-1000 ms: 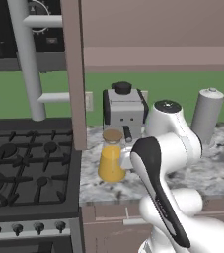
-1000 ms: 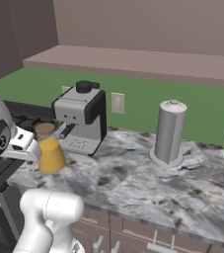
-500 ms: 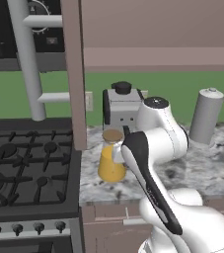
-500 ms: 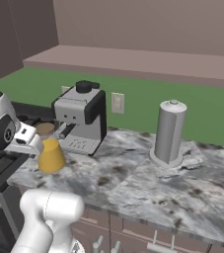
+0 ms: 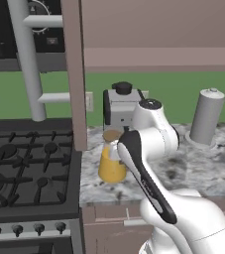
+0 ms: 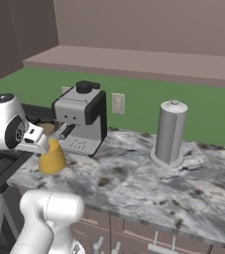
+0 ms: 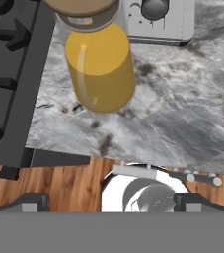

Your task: There is a tray on the dining counter. Grab the cup, mug, and pitcher and place them on the tray. The pitcher may be placed next to the tray if it cannot fit the tray.

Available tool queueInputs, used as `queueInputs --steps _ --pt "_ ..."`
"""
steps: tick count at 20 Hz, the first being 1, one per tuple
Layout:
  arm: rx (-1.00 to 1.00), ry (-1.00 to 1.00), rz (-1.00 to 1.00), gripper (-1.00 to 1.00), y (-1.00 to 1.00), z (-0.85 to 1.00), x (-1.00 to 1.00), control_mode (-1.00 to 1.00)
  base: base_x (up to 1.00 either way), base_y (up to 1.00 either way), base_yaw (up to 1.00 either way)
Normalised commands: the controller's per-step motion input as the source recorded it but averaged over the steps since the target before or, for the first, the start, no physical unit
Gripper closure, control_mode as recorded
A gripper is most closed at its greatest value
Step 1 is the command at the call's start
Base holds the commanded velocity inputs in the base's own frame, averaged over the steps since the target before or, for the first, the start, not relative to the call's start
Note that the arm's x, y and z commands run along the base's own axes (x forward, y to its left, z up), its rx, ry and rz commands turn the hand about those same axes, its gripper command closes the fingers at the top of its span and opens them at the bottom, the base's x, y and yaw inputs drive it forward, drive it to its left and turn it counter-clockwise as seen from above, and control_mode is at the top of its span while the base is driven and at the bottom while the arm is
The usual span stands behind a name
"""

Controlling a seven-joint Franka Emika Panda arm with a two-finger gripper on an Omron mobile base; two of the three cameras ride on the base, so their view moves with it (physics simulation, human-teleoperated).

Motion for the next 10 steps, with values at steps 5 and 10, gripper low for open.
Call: queueInputs --steps 5,10 --pt "0.00 0.00 0.00 -1.00 0.07 -0.24 0.24 -1.00 0.00 0.00 0.00" --pt "0.00 0.00 0.00 -1.00 0.11 -0.12 0.17 -1.00 0.00 0.00 0.00"
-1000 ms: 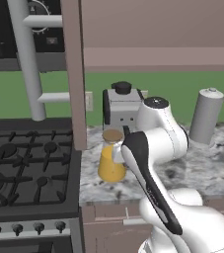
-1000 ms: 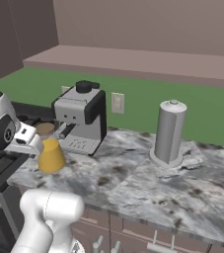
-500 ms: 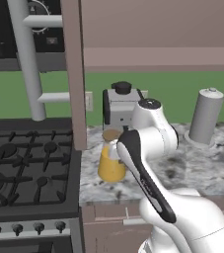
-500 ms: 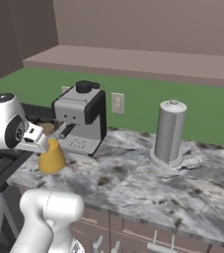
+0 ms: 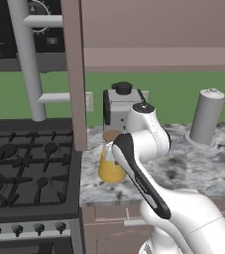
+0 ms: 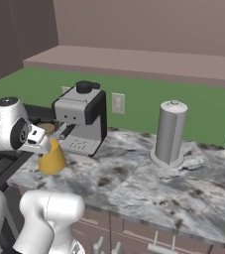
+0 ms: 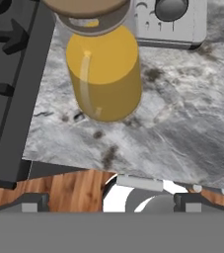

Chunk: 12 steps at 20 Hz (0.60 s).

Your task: There is a tray on the dining counter. Grab the cup, mug, and pitcher and place them on the tray. The pitcher may be placed next to the tray if it cannot fit the tray.

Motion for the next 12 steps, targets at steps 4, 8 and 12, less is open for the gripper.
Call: queueInputs --steps 4,8,12 --pt "0.00 0.00 0.00 -1.00 0.10 -0.06 0.13 -1.00 0.00 0.00 0.00" --pt "0.00 0.00 0.00 -1.00 0.06 -0.04 0.07 -1.00 0.00 0.00 0.00" --pt "0.00 -0.01 0.00 -1.00 0.01 -0.02 0.06 -1.00 0.00 0.00 0.00"
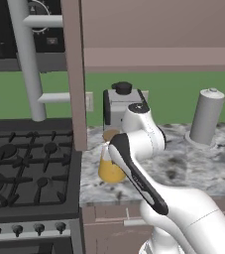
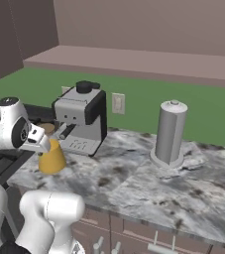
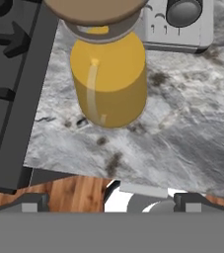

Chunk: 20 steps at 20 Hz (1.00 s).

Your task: There is a tray on the dining counter. Grab the cup, mug, and pitcher and place them on the tray. The pitcher may be placed next to the tray if it cannot fit the tray.

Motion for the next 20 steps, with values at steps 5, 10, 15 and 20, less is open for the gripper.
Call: queueInputs --steps 5,10,15,20 --pt "0.00 -0.02 0.00 -1.00 0.00 -0.01 0.05 -1.00 0.00 0.00 0.00" --pt "0.00 -0.06 0.00 -1.00 0.00 -0.03 0.00 -1.00 0.00 0.00 0.00" --pt "0.00 -0.05 0.00 -1.00 0.00 -0.04 0.01 -1.00 0.00 0.00 0.00" --pt "0.00 -0.04 0.00 -1.00 0.00 -0.07 0.04 -1.00 0.00 0.00 0.00"
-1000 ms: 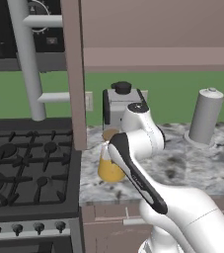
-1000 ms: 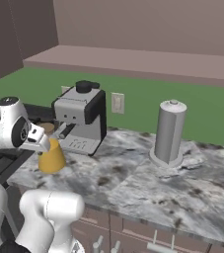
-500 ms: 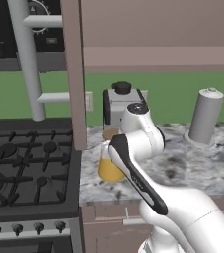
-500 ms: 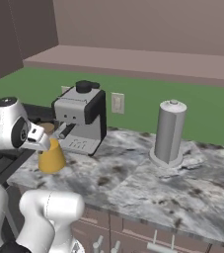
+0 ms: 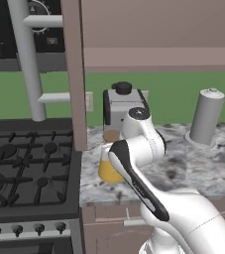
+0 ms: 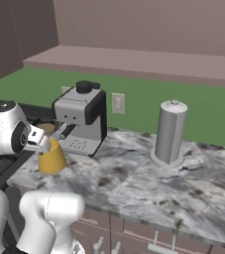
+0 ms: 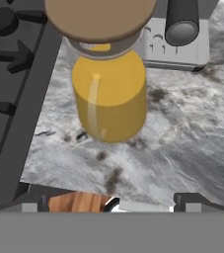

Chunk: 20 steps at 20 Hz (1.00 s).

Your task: There is a tray on the dining counter. Grab the cup, mug, and pitcher and place them on the tray. The pitcher may be placed next to the tray if it cannot fit the tray.

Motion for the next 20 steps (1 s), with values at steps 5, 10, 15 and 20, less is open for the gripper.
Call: queueInputs --steps 5,10,15,20 --pt "0.00 0.00 0.00 -1.00 0.00 -0.04 0.13 -1.00 0.00 0.00 0.00" --pt "0.00 0.00 0.00 -1.00 0.01 0.00 0.11 -1.00 0.00 0.00 0.00" --pt "0.00 0.00 0.00 -1.00 0.02 0.00 0.16 -1.00 0.00 0.00 0.00" --pt "0.00 0.00 0.00 -1.00 0.04 -0.03 0.24 -1.00 0.00 0.00 0.00"
